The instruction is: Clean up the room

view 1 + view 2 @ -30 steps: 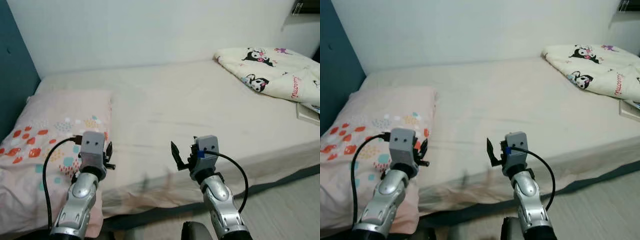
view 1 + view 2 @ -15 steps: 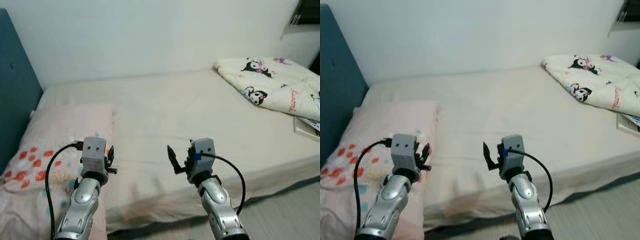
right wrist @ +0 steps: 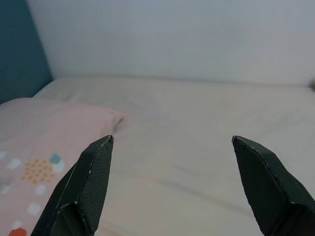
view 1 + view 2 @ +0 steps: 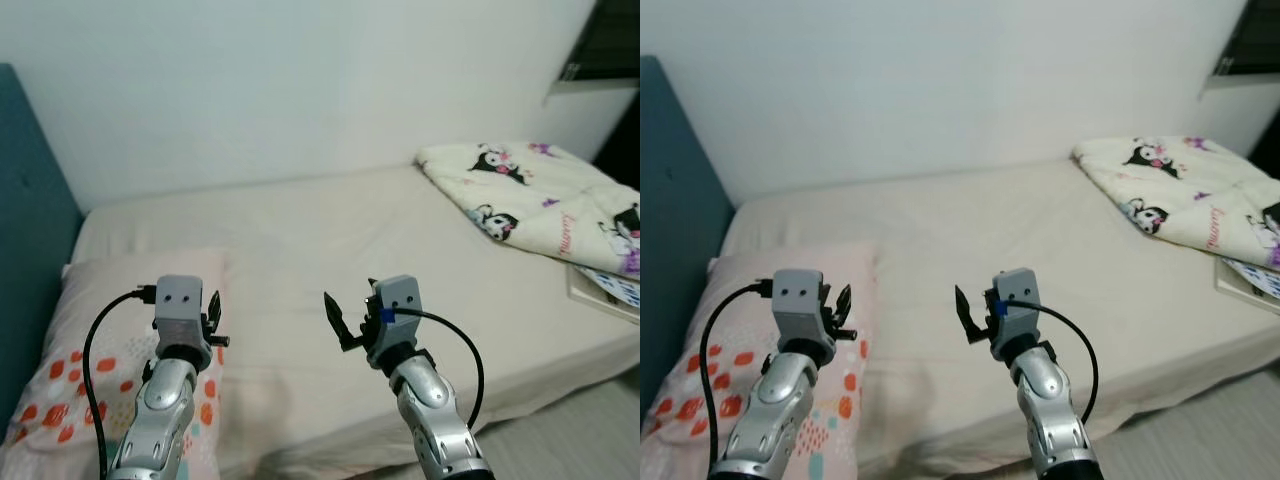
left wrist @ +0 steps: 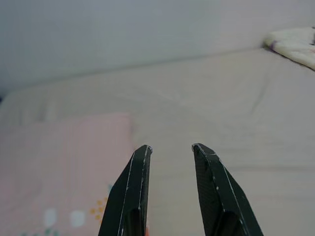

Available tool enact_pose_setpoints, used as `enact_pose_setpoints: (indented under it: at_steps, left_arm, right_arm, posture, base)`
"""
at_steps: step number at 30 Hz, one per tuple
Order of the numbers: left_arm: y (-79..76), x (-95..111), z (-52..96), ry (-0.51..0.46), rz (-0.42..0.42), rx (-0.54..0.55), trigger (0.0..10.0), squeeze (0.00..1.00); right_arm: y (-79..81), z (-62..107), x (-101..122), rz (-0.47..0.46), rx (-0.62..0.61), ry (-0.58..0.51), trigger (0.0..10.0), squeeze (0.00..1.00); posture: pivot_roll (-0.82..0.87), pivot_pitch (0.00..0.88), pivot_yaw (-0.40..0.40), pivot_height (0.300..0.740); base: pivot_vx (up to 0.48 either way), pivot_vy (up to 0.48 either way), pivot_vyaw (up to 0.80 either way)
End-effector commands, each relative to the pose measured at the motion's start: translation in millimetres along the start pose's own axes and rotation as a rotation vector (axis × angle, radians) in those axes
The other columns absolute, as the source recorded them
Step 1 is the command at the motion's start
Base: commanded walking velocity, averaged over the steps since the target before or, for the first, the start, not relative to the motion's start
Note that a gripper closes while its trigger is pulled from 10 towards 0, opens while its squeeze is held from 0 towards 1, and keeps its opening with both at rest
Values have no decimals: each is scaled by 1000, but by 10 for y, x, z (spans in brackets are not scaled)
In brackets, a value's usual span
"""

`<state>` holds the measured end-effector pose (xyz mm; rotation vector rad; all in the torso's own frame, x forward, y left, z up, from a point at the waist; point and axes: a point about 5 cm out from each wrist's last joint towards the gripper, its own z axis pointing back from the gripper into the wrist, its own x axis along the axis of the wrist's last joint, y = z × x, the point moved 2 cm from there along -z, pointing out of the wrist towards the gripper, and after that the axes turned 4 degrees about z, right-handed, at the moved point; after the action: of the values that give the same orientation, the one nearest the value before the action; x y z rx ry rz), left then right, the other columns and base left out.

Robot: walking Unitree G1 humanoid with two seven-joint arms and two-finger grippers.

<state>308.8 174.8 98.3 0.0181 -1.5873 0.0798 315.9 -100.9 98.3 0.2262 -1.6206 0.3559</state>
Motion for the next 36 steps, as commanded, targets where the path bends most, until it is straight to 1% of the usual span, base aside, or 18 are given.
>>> enact_pose_setpoints:
  at_steps: [1, 7, 13, 15, 17, 19, 23, 28, 31, 34, 36]
  left_arm:
    - [29, -23, 38, 7, -2, 16, 10000, 0]
    - [41, -32, 59, 7, -1, 26, 10000, 0]
    - [28, -58, 90, 22, -3, 2, 10000, 0]
    - [21, -55, 99, 21, -9, -4, 10000, 0]
    - [19, -60, 103, 26, 4, -5, 10000, 0]
    - [22, -55, 111, 28, 18, 6, 10000, 0]
    - [21, -48, 120, 29, 13, 11, 10000, 0]
    - [19, -17, 125, 35, 31, 37, 10000, 0]
    - [21, -28, 125, 51, 45, 60, 10000, 0]
    - [2, -35, 129, 60, 48, 64, 10000, 0]
    - [-3, -37, 132, 61, 46, 63, 10000, 0]
  right_arm:
    - [18, 39, -112, -6, 8, 55, 10000, 0]
    - [34, 46, -146, 14, 12, 78, 10000, 0]
    - [19, 36, -185, 36, 4, 103, 10000, 0]
    - [23, 28, -181, 49, 22, 105, 10000, 0]
    - [27, 24, -179, 56, 34, 106, 10000, 0]
    - [32, 18, -174, 54, 44, 106, 10000, 0]
    - [38, 12, -168, 60, 49, 106, 10000, 0]
    - [59, 2, -166, 60, 67, 108, 10000, 0]
    - [48, 3, -172, 48, 56, 110, 10000, 0]
    - [15, -4, -181, 29, 38, 116, 10000, 0]
    - [8, -7, -186, 35, 37, 122, 10000, 0]
  posture:
    - [49, 25, -84, 740]
    - [52, 32, -88, 740]
    - [56, 39, -90, 740]
    - [59, 41, -91, 740]
    - [59, 41, -91, 740]
    - [60, 42, -91, 740]
    - [61, 46, -92, 740]
    - [64, 53, -95, 740]
    - [64, 55, -95, 740]
    - [64, 59, -94, 740]
    - [64, 60, -94, 740]
  base:
    - [0, 0, 0]
    - [0, 0, 0]
    - [0, 0, 0]
    - [0, 0, 0]
    - [0, 0, 0]
    - [0, -480, 800]
    - [0, -480, 800]
    - [0, -480, 800]
    - [0, 0, 800]
    - [0, 0, 0]
    - [0, 0, 0]
